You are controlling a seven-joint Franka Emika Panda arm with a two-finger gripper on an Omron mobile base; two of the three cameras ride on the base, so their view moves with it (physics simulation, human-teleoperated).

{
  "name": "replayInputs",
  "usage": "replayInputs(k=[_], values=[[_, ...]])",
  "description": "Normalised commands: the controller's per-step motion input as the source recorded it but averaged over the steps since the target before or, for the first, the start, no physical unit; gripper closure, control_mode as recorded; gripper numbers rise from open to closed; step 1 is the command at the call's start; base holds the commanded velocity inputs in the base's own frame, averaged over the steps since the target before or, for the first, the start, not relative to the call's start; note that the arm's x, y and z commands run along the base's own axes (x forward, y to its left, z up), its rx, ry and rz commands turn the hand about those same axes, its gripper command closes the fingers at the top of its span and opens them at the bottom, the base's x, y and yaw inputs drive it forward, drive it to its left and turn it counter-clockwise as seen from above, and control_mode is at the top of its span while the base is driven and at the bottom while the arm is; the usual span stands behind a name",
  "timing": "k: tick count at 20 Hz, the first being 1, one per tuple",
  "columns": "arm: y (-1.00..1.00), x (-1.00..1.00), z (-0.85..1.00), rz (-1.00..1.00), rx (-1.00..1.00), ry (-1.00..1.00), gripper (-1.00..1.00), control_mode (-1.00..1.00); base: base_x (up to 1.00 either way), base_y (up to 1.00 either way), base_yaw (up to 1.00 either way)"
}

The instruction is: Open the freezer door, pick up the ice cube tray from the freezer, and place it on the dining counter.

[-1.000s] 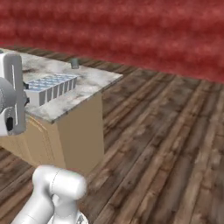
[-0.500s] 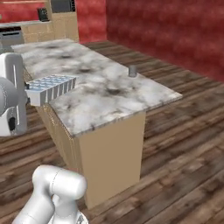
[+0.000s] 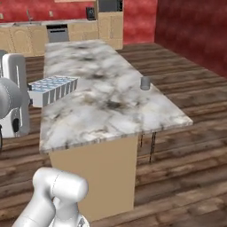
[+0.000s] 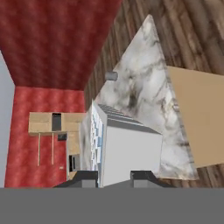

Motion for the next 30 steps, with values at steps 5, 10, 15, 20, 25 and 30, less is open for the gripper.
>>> replayInputs(k=[5, 10, 15, 20, 25, 30], values=[[0.0, 0.0, 0.0, 0.0, 0.0, 0.0, 1.0, 1.0, 0.39, -0.84, 0.48], [0.0, 0.0, 0.0, 0.0, 0.0, 0.0, 1.0, 1.0, 0.18, -0.69, 0.43], [0.0, 0.0, 0.0, 0.0, 0.0, 0.0, 1.0, 1.0, 0.33, -0.15, 0.29], [0.0, 0.0, 0.0, 0.0, 0.0, 0.0, 1.0, 1.0, 0.5, -0.1, 0.27], [0.0, 0.0, 0.0, 0.0, 0.0, 0.0, 1.0, 1.0, 0.67, -0.22, 0.22], [0.0, 0.0, 0.0, 0.0, 0.0, 0.0, 1.0, 1.0, 0.75, -0.32, 0.13]])
